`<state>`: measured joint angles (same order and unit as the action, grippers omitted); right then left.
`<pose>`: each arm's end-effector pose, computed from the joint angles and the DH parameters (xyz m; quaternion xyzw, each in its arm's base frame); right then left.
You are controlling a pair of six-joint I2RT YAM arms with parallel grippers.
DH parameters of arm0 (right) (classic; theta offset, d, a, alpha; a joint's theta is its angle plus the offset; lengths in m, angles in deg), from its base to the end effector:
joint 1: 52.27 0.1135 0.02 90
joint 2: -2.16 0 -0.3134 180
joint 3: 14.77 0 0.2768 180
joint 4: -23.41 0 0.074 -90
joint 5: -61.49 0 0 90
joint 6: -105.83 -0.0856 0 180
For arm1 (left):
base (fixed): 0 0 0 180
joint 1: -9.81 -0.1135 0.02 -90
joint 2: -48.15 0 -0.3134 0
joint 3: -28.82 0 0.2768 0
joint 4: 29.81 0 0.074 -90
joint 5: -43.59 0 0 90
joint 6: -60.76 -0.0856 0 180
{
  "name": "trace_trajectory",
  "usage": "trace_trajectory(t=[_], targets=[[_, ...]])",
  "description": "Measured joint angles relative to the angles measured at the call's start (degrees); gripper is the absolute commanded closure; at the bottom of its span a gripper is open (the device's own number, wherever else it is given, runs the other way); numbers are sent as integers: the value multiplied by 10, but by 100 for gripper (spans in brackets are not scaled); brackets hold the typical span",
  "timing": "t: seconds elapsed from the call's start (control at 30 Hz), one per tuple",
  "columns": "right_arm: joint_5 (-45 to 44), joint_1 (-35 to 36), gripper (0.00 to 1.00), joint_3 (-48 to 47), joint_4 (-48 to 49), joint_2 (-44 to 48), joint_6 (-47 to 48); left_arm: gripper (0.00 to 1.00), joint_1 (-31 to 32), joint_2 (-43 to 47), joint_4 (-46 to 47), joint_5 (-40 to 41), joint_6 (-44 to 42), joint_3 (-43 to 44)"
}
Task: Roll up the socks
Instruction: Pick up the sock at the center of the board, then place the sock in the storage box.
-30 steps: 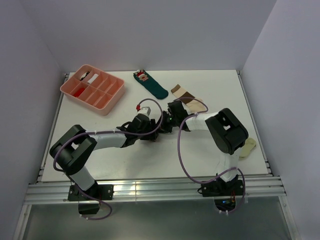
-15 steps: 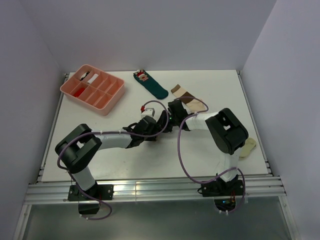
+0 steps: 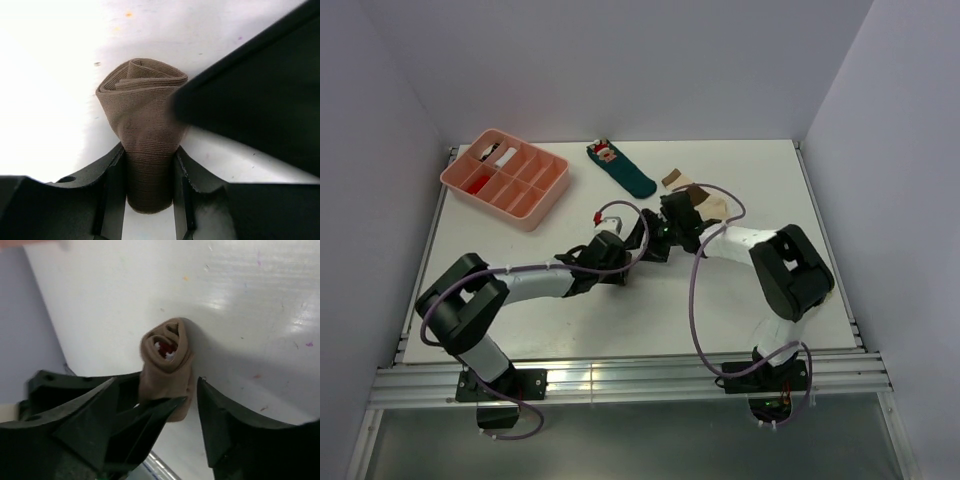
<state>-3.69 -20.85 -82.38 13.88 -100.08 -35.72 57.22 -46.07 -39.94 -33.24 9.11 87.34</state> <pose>0.3423 0.2512 0.1568 0.0748 0.9003 0.4002 0.1538 0.2698 -0.2647 0.1517 0.0297 0.9210 -0.1763 0.3460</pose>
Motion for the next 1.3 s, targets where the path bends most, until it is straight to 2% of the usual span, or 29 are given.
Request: trace_trajectory(t=[0.1, 0.37, 0.5, 0.73, 1.0, 1.3], targets=[[1, -22, 20, -17, -24, 38, 7, 99, -18, 23, -17, -9, -6, -10], [-10, -142, 20, -39, -94, 166, 54, 99, -86, 91, -66, -30, -50, -1], [-16, -195, 23, -38, -139, 232, 93, 99, -143, 103, -101, -28, -94, 41], [-12, -214, 21, -36, -187, 328, 144, 99, -265, 99, -137, -36, -198, 150], [2, -224, 20, -36, -225, 382, 188, 100, -423, 35, -159, -135, -332, 258], [34, -227, 21, -36, -231, 399, 214, 99, -543, -90, -230, -236, -451, 363]])
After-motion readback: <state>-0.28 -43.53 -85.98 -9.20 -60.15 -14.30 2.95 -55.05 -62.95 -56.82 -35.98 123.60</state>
